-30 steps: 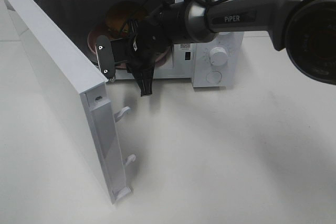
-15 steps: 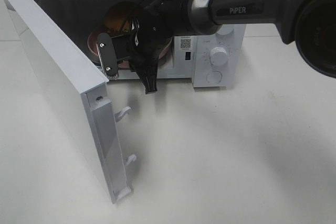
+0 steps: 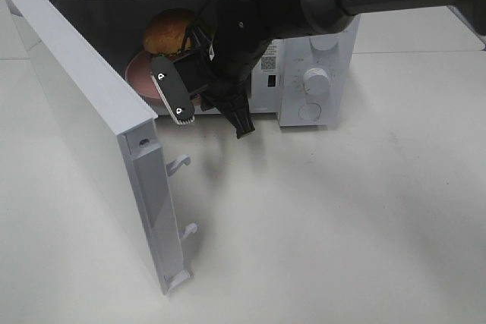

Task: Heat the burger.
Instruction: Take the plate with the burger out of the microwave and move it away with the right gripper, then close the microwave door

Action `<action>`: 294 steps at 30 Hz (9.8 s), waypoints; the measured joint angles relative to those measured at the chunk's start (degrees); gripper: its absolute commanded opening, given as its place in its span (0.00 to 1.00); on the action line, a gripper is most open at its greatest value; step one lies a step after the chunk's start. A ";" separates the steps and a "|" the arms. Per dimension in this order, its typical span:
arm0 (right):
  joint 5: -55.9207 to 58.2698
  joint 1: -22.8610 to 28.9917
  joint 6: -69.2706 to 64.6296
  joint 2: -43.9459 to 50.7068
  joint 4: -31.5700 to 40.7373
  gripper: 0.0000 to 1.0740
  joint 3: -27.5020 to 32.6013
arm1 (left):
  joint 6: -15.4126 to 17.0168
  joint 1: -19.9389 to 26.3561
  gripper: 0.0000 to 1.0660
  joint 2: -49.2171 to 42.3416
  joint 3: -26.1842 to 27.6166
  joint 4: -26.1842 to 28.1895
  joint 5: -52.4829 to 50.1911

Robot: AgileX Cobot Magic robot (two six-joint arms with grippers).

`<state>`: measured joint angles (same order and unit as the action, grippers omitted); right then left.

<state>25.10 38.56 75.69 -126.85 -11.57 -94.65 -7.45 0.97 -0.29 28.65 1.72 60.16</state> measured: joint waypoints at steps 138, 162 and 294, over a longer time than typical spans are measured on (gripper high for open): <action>30.37 -1.43 -122.56 44.06 -37.87 0.01 58.79 | 0.00 0.00 0.94 0.00 0.00 -0.06 0.00; 18.16 -15.47 -129.95 22.69 -40.45 0.11 55.06 | 0.00 0.00 0.94 0.00 0.00 -0.06 0.00; 32.95 -35.35 -80.39 127.14 5.33 0.71 65.66 | 0.00 0.00 0.94 0.00 0.00 -0.06 0.00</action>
<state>58.04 3.21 -4.70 0.29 -6.25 -28.99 -7.45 0.97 -0.29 28.65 1.66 60.16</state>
